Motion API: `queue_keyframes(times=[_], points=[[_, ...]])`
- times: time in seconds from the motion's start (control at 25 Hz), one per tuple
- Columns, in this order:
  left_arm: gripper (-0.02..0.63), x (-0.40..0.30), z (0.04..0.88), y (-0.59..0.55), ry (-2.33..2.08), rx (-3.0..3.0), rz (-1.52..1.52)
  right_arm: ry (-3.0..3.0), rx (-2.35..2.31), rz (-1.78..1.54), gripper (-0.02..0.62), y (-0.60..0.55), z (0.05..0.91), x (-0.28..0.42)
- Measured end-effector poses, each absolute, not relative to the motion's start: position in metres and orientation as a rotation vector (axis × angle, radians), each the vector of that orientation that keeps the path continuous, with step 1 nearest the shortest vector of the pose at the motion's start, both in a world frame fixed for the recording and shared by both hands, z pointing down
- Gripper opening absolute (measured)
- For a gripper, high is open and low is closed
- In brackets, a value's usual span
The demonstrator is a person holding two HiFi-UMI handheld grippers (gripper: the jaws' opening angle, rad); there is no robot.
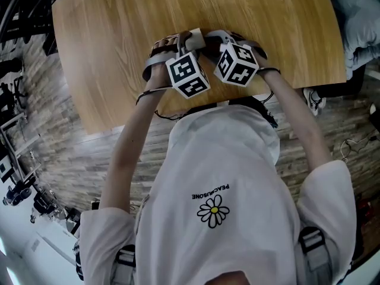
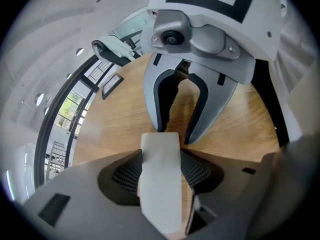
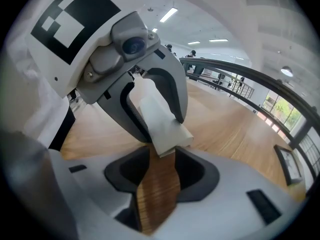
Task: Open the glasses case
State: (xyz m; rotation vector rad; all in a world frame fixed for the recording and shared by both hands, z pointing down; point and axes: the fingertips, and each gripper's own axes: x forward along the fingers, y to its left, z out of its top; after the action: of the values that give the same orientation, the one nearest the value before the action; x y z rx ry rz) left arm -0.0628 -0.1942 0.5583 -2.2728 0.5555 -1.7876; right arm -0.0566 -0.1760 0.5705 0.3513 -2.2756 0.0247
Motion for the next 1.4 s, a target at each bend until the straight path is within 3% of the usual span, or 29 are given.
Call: queue_keyframes(times=[0.12, 1.4], points=[[0.249, -0.0626, 0.5569, -0.1953, 0.55, -2.275, -1.79, -2.263, 0.356, -0.024, 0.129, -0.1792, 0.5693, -0.0554], [0.241, -0.0655, 0.5507, -0.1965, 0.338, -2.491, -1.883, -2.205, 0.307, -0.132, 0.104, -0.1802, 0.5635, -0.0556]])
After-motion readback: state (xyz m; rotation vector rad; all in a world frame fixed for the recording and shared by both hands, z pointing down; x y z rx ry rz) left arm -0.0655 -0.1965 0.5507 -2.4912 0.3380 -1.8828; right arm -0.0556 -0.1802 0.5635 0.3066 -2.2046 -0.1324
